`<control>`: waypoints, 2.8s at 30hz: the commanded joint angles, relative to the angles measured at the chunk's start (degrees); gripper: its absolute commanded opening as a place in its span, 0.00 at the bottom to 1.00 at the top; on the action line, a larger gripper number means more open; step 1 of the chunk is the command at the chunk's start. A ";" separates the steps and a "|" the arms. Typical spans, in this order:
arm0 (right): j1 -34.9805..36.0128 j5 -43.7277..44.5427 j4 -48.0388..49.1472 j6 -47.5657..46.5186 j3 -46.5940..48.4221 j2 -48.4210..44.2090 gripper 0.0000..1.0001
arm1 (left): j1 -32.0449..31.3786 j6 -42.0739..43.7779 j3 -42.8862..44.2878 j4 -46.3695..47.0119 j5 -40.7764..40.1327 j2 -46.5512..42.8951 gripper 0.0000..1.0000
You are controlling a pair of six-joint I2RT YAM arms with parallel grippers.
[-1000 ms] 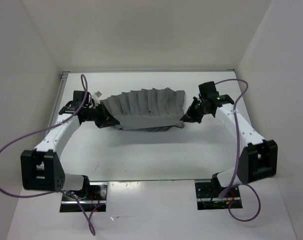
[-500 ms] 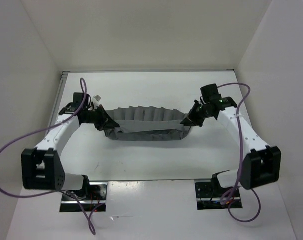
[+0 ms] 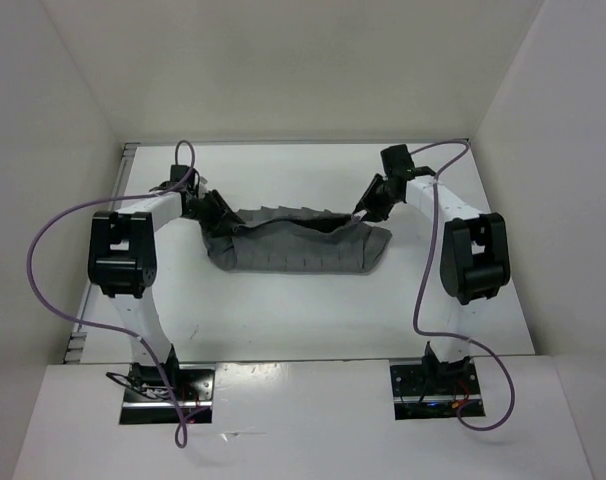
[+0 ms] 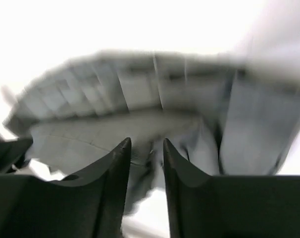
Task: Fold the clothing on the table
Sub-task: Fold the skirt
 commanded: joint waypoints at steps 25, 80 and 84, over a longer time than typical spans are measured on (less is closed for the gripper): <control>3.29 9.72 -1.80 -16.58 -6.27 -10.97 0.53 | 5.02 9.76 -14.28 9.80 -3.08 -21.56 0.71; 2.86 1.55 -5.05 -31.17 24.49 17.34 0.55 | -0.78 42.64 4.44 14.90 12.12 2.62 0.00; 2.86 0.32 -3.22 -31.79 23.09 18.39 0.53 | -0.78 42.64 4.44 14.90 12.12 2.62 0.00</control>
